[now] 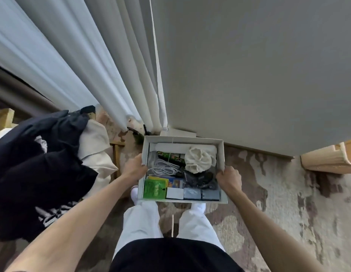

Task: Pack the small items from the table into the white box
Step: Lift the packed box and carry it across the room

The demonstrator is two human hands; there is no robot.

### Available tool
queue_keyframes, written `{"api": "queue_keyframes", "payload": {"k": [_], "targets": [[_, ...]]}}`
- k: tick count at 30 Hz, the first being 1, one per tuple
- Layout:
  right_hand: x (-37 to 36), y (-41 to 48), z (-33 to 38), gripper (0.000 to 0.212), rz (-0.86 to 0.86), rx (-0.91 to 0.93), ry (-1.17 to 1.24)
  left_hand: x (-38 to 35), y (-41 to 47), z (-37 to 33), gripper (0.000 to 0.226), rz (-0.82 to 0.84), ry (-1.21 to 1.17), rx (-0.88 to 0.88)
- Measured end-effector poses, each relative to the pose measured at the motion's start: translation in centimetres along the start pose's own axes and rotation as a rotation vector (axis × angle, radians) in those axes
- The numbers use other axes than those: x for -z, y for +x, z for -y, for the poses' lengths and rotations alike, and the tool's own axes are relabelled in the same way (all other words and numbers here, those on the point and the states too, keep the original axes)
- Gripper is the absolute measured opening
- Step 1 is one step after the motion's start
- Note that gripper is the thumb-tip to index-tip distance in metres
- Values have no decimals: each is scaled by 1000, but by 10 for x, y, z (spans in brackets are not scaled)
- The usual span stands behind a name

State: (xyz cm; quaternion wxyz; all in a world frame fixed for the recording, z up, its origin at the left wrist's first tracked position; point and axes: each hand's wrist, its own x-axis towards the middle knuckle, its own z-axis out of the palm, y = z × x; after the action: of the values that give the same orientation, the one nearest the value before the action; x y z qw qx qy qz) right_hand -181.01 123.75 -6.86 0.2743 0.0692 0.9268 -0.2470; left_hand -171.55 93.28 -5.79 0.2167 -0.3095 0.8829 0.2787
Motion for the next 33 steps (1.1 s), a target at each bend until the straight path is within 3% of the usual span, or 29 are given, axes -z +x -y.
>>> {"api": "queue_keyframes", "payload": {"k": [14, 33], "targets": [[-130, 154, 18, 18, -53, -291, -1, -56, 226, 38, 44, 180, 46, -40], [-270, 359, -2, 24, -43, -272, -49, -165, 438, 92, 45, 199, 16, 30]]}}
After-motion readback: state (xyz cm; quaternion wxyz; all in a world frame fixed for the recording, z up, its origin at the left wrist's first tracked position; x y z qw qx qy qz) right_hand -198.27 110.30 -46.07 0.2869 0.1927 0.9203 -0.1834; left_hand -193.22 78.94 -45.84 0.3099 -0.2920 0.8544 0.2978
